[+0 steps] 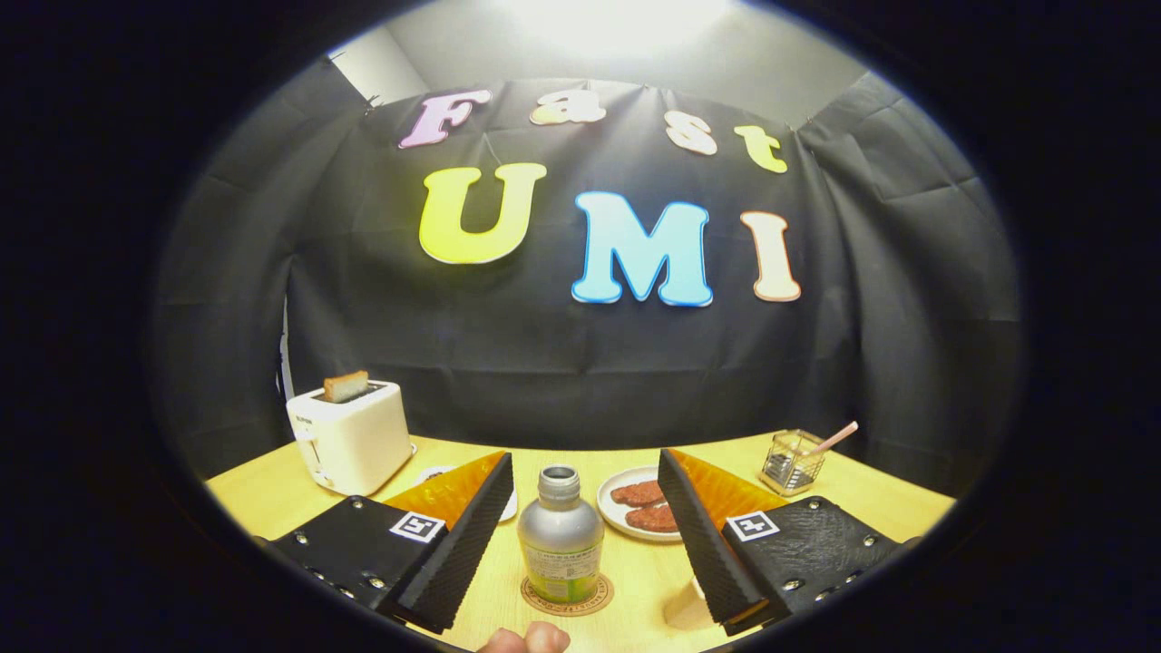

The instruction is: Take the bottle from table, then pour the juice into the cup, finally place the bottle on the coaster

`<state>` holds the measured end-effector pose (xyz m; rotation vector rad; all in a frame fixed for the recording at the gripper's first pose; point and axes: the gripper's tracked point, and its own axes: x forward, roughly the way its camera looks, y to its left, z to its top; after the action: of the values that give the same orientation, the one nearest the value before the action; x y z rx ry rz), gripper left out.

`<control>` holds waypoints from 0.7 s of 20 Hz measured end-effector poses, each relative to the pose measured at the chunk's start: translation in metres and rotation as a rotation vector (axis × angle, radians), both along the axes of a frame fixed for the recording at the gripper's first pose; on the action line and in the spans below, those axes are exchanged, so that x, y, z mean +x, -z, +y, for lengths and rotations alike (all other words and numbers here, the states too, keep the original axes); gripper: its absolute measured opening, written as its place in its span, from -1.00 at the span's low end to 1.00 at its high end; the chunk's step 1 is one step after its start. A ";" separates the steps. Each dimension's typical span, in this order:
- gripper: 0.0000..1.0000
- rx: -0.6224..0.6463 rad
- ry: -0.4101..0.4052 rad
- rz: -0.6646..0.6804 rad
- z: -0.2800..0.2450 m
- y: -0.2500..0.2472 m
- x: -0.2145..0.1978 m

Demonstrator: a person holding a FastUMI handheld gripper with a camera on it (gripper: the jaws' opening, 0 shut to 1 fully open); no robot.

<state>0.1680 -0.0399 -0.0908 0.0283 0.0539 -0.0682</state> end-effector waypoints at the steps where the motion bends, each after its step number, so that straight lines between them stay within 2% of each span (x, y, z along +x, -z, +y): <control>1: 0.95 0.000 -0.009 -0.020 0.000 -0.017 -0.008; 4: 0.95 -0.013 -0.022 -0.053 -0.004 -0.062 -0.027; 8: 0.95 -0.014 -0.022 -0.074 -0.007 -0.096 -0.051; 14: 0.95 -0.001 -0.032 -0.094 -0.005 -0.117 -0.074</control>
<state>0.0943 -0.0447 0.0263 0.0295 -0.0401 -0.0352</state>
